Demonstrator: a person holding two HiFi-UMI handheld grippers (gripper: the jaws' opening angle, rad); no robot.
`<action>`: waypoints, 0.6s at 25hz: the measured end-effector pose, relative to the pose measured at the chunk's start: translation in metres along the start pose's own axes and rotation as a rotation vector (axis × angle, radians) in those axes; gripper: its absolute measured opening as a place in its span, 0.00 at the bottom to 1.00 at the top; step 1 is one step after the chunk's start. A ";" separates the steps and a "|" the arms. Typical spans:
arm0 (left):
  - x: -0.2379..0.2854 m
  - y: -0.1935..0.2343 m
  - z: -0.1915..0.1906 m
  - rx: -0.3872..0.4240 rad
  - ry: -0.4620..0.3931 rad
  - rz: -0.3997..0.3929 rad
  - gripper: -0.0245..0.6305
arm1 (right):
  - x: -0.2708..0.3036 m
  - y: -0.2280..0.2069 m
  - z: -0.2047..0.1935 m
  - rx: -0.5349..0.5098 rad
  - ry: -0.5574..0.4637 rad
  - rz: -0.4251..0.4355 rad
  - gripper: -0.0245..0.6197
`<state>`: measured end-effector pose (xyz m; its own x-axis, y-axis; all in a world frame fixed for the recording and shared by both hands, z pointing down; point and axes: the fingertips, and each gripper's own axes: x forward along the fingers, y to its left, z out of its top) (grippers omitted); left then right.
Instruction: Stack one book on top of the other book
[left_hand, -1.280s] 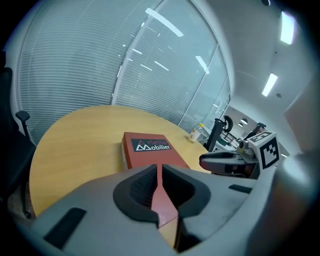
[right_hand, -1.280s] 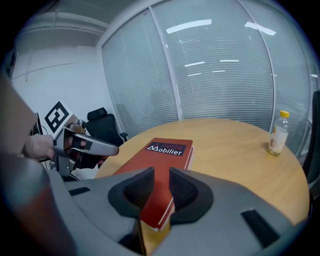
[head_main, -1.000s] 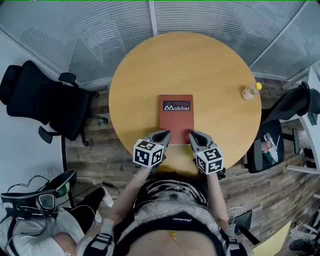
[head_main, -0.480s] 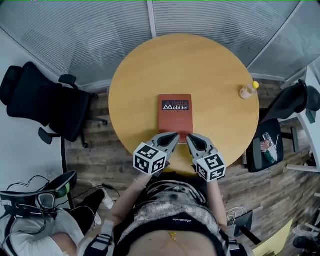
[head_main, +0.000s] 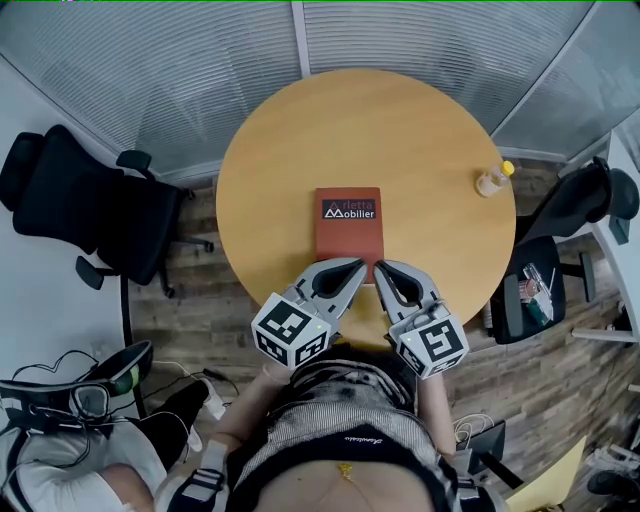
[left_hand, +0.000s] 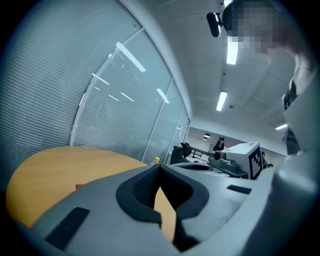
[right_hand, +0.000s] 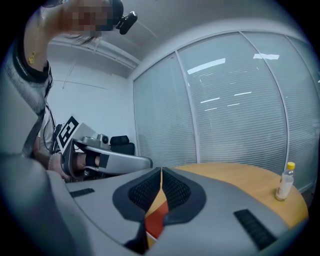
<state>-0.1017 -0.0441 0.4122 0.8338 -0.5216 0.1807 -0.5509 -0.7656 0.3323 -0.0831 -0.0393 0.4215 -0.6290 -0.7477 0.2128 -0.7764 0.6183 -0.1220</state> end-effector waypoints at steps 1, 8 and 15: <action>-0.002 -0.003 0.006 0.010 -0.013 -0.002 0.07 | -0.001 0.002 0.006 -0.007 -0.011 0.002 0.08; -0.015 -0.020 0.035 0.038 -0.093 -0.027 0.07 | -0.010 0.011 0.035 -0.047 -0.061 0.004 0.08; -0.021 -0.026 0.048 0.054 -0.123 -0.041 0.07 | -0.012 0.018 0.051 -0.076 -0.089 0.010 0.08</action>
<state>-0.1065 -0.0316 0.3553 0.8471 -0.5289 0.0523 -0.5202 -0.8047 0.2861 -0.0915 -0.0311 0.3676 -0.6401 -0.7581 0.1251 -0.7671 0.6396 -0.0492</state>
